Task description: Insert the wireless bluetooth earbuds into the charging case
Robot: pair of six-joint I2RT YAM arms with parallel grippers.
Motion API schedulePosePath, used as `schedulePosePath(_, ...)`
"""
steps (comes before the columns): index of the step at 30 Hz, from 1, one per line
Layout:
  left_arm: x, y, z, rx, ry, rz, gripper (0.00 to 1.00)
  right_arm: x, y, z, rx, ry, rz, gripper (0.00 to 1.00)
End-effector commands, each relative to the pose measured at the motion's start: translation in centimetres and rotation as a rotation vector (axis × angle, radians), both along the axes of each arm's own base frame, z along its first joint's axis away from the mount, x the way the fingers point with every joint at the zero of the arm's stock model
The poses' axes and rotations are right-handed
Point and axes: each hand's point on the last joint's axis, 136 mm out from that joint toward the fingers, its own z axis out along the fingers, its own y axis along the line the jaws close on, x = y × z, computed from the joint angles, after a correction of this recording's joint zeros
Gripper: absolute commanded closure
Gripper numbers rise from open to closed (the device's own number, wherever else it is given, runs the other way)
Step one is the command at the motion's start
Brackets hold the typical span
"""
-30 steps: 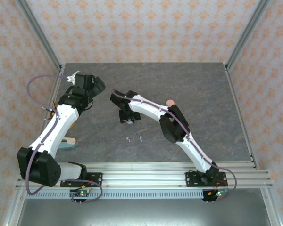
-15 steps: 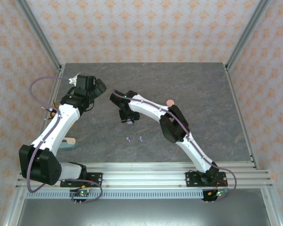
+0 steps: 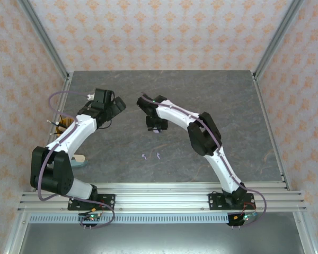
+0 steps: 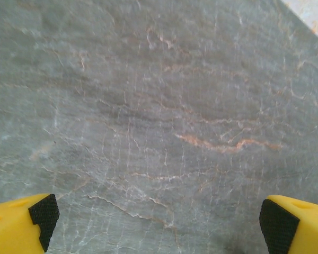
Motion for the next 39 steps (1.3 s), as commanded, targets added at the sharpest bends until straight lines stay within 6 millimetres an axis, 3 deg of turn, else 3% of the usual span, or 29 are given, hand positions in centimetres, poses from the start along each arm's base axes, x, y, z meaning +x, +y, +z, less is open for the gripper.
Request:
schedulePosePath(1, 1.3, -1.3, -0.2, -0.069, -0.050, -0.048, 0.01, 1.5, -1.3, 2.5, 0.048, -0.059, -0.095, 0.57)
schedulePosePath(13, 3.7, -9.1, -1.8, -0.345, -0.154, -0.321, 0.00, 4.7, -4.5, 3.1, 0.245, -0.046, -0.425, 0.58)
schedulePosePath(21, 3.7, -13.8, -2.5, -0.416, -0.192, -0.475, 0.00, 6.4, -4.1, 4.7, 0.411, -0.037, -0.544, 0.58)
schedulePosePath(29, 3.6, -16.6, -2.7, -0.467, -0.230, -0.568, 0.06, 7.6, -3.1, 7.0, 0.593, -0.029, -0.629, 0.58)
schedulePosePath(39, 4.0, -18.9, -3.2, -0.491, -0.255, -0.626, 0.22, 8.0, -2.2, 9.5, 0.712, -0.030, -0.666, 0.58)
